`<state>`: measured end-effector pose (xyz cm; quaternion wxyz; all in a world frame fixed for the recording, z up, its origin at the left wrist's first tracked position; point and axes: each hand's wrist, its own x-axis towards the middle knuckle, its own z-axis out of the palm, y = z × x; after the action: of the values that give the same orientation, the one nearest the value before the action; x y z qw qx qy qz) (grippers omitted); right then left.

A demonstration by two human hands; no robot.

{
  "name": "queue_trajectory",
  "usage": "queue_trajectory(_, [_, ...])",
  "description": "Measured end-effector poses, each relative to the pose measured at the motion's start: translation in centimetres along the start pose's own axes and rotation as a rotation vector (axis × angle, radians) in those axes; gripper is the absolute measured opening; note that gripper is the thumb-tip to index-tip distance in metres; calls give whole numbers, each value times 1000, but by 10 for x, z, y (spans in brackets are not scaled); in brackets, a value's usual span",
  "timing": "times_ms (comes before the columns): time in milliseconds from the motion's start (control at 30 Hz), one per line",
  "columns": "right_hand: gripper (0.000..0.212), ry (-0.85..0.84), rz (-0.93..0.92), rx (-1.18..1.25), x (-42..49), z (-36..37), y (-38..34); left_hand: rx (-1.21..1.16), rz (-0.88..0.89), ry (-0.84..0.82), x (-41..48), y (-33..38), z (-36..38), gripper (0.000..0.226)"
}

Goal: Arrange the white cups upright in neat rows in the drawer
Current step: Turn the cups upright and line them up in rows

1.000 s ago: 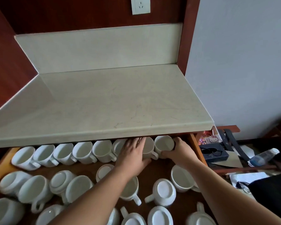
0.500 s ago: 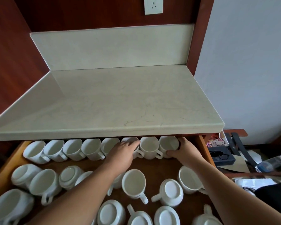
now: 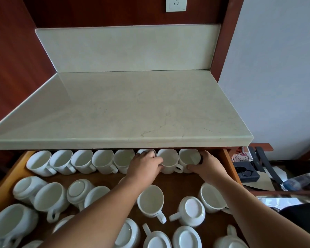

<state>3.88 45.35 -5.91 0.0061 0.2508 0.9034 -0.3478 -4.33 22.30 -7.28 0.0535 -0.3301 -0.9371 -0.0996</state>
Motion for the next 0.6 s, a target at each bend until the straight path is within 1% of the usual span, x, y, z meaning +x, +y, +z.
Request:
queue_trajectory(100, [68,-3,-2,-6,-1,-1,-1,23,6,10,3,1,3,23])
queue_trajectory(233, [63,-14,-10,-20,0,-1,-2,5,-4,0,1,0,5,22])
queue_trajectory(300, [61,-27,-12,-29,-1,-2,-4,-18,-3,-4,-1,0,3,26])
queue_trajectory(400, [76,-47,3,-72,-1,-6,-4,-61,27,-42,-6,-2,-6,45])
queue_trajectory(433, [79,-67,12,-113,-1,-9,-6,-82,30,-54,-9,-4,-11,49])
queue_trajectory(467, [77,-95,0,-173,-2,-13,-9,-110,19,-64,-11,-6,-16,51])
queue_trajectory(533, [63,-163,-30,-326,-6,-23,-20,-187,-26,-80,-17,-14,-29,45])
queue_trajectory(600, [41,-192,-55,-450,-13,-34,-40,-218,-62,-96,-25,-26,-43,33])
